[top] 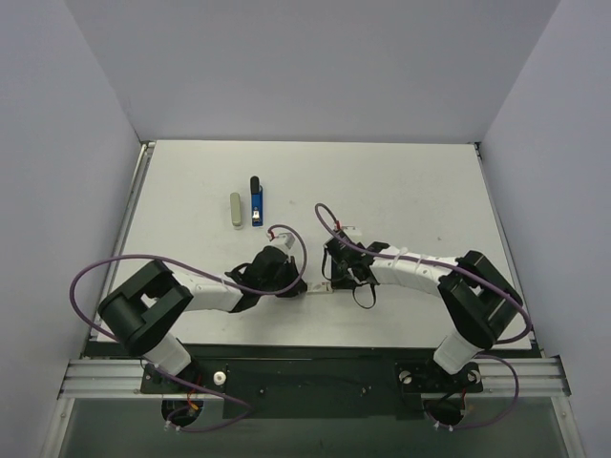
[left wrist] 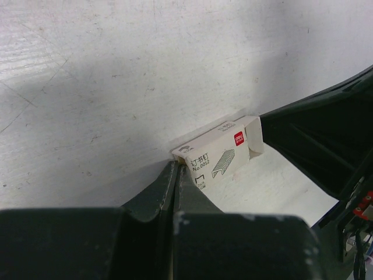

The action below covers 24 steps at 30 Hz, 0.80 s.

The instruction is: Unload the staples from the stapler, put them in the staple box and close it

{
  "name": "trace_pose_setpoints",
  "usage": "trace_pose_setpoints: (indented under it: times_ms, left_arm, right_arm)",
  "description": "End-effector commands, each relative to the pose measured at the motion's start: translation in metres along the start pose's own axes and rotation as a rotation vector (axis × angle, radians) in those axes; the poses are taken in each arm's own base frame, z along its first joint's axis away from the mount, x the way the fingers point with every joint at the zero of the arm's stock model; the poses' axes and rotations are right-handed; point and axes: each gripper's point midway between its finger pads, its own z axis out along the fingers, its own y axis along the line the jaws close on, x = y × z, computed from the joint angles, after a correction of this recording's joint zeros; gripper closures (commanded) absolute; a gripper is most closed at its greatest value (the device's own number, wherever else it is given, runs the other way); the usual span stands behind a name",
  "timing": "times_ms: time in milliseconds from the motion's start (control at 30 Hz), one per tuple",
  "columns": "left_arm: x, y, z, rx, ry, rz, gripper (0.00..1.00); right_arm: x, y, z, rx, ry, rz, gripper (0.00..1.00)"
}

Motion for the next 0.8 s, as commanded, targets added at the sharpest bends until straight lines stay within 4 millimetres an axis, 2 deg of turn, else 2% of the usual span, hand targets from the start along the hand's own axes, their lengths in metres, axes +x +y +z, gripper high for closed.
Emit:
trace_pose_setpoints:
  times_ms: [0, 233, 367, 767]
  left_arm:
    - [0.01, 0.009, 0.005, -0.033, 0.046, 0.021, 1.0]
    - [0.01, 0.008, 0.006, -0.032, 0.046, 0.023, 1.0]
    - [0.011, 0.01, 0.005, -0.041, 0.046, 0.018, 1.0]
    - [-0.001, 0.008, -0.008, -0.055, 0.014, 0.042, 1.0]
  right_arm:
    - [0.009, 0.015, 0.005, -0.051, 0.049, 0.003, 1.0]
    - [0.01, 0.045, 0.009, -0.153, 0.079, 0.01, 1.0]
    - [0.009, 0.049, 0.013, -0.151, 0.084, 0.009, 1.0]
    - [-0.001, 0.022, -0.003, -0.102, 0.027, 0.03, 1.0]
